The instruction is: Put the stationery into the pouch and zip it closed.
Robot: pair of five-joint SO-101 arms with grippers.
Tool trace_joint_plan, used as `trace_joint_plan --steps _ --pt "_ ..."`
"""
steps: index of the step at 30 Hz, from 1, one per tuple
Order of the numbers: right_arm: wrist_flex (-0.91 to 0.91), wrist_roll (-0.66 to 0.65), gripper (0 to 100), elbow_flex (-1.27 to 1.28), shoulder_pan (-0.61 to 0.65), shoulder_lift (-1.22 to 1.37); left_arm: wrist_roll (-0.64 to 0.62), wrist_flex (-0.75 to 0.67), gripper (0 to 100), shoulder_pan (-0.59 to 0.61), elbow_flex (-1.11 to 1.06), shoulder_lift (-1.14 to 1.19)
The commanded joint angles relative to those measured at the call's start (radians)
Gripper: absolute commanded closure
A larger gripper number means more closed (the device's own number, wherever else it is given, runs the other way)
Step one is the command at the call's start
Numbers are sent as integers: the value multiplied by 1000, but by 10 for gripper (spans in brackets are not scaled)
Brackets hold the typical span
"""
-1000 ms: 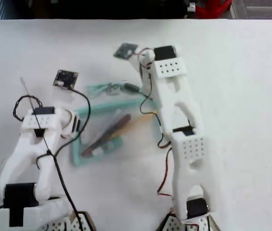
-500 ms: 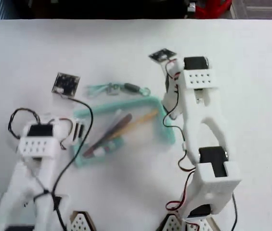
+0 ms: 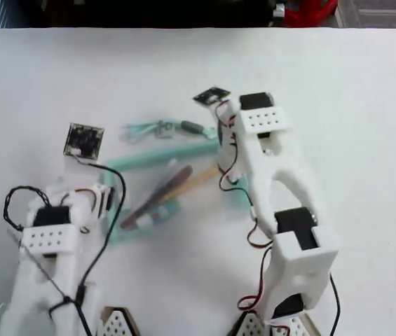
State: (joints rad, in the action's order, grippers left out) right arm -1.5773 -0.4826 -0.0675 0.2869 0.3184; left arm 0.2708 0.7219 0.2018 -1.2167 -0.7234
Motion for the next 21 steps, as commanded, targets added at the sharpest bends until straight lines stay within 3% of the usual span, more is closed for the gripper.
trace_joint_plan --steps 1,13,18,21 --pt "28 11 737 -5 18 7 8 -28 782 54 100 143" --pt "42 -2 954 -77 -5 162 8 -17 782 79 158 242" --pt "-64 0 957 -198 -39 157 8 -14 783 62 158 243" --pt "-130 8 857 -269 -96 160 8 -14 783 64 158 242"
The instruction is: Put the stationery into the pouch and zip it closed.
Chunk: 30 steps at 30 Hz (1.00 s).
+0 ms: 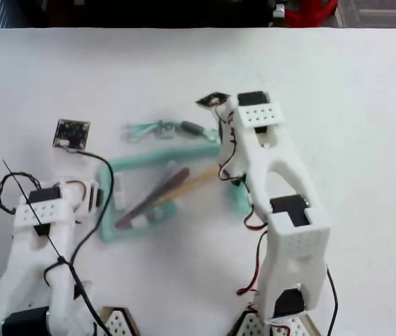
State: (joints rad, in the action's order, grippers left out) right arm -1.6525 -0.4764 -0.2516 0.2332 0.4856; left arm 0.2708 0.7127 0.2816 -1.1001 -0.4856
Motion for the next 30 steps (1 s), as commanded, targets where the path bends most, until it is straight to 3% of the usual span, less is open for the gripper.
trace_joint_plan --steps 1,4,13,30 --pt "-59 0 803 -84 -51 -5 8 -5 783 -19 41 4" --pt "-51 -6 715 -55 -50 -5 8 -8 783 -21 41 4" --pt "-30 -35 743 -51 65 13 8 -6 786 -21 41 8" --pt "-35 -41 746 -123 71 200 8 -9 795 -21 41 8"
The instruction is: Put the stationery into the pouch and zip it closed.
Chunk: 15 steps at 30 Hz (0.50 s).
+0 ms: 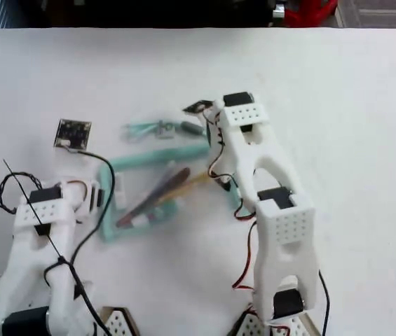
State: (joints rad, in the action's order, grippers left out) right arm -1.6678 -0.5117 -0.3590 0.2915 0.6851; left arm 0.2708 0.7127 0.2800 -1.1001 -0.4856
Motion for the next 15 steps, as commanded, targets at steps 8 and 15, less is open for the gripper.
trace_joint_plan --steps 8,15 --pt "-45 74 797 -98 -1 -18 3 -11 797 -19 41 10" --pt "-44 140 797 -92 5 42 2 -11 797 -19 41 10"
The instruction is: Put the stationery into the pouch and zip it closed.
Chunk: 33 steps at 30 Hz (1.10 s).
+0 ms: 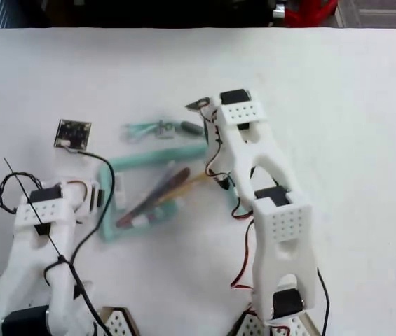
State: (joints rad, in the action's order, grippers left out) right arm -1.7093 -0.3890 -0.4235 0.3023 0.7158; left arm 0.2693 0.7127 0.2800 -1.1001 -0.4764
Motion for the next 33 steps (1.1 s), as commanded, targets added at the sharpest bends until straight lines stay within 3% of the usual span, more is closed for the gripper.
trace_joint_plan --steps 1,16,21,24,27,29,33 --pt "-2 23 797 -28 -4 18 3 -11 797 -19 41 1" --pt "-5 44 800 -29 77 -174 2 -11 797 -21 40 1" --pt "-8 35 803 -26 -65 -398 0 -5 797 -15 44 -7" --pt "8 34 876 18 -160 -452 -2 -3 797 -18 44 -36" --pt "93 34 988 101 -236 -427 -40 2 797 -19 18 -117" --pt "189 34 954 160 -298 -384 -49 -3 797 -22 -15 -180" --pt "283 5 981 195 -346 -243 -46 -5 797 -48 -97 -297"
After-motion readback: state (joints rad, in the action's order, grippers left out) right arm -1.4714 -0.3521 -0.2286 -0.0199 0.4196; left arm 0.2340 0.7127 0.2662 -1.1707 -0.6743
